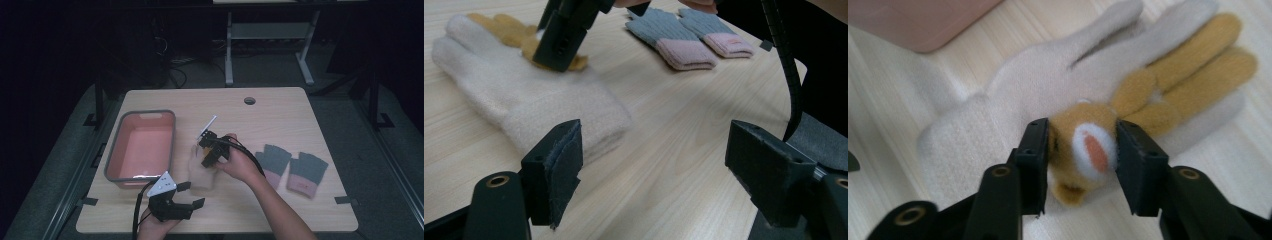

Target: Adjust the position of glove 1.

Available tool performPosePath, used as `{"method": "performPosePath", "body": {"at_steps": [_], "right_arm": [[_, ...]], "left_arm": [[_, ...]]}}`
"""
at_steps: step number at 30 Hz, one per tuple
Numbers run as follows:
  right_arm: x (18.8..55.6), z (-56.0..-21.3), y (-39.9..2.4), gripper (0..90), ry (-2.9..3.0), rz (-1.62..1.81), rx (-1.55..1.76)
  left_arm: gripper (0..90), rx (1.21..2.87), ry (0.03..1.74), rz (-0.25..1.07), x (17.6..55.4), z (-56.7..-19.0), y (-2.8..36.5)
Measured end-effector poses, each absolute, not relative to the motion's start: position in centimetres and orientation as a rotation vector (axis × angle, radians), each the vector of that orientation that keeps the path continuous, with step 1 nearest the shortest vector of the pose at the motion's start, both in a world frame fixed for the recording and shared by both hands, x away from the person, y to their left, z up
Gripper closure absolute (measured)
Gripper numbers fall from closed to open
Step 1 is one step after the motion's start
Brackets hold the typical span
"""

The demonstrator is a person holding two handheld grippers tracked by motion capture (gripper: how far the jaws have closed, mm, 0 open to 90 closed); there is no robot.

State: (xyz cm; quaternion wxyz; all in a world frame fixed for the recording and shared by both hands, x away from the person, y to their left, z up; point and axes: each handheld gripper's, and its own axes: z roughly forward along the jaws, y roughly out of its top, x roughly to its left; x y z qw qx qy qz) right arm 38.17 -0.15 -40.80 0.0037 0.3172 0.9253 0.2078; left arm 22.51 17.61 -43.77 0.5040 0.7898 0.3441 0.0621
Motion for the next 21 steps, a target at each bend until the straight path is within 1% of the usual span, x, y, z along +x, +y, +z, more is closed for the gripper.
{"method": "performPosePath", "body": {"at_steps": [1, 3, 7, 12, 16, 21], "right_arm": [[38.2, -40.8, -0.1, 56.1, 2.9, 0.651, 0.994], [38.2, -40.5, -0.4, 52.0, 2.891, 0.683, 0.987], [38.2, -39.5, -0.6, 50.6, 2.869, 0.724, 0.981], [38.1, -38.4, 0.3, 53.5, 2.841, 0.739, 0.907], [38.3, -38.5, 1.1, 53.5, 2.844, 0.737, 0.889], [38.8, -39.6, 3.1, 49.8, 2.87, 0.69, 0.836]], "left_arm": [[23.1, 1.907, 0.831, 0.15, 22.5, -43.8, 17.6], [23.0, 1.909, 0.827, 0.149, 22.5, -43.8, 17.6], [23.0, 1.909, 0.828, 0.145, 22.5, -43.8, 17.5], [23.0, 1.901, 0.834, 0.145, 22.5, -43.7, 17.7], [23.0, 1.891, 0.828, 0.147, 22.3, -43.5, 17.7], [23.0, 1.896, 0.825, 0.149, 22.3, -43.6, 17.6]]}}
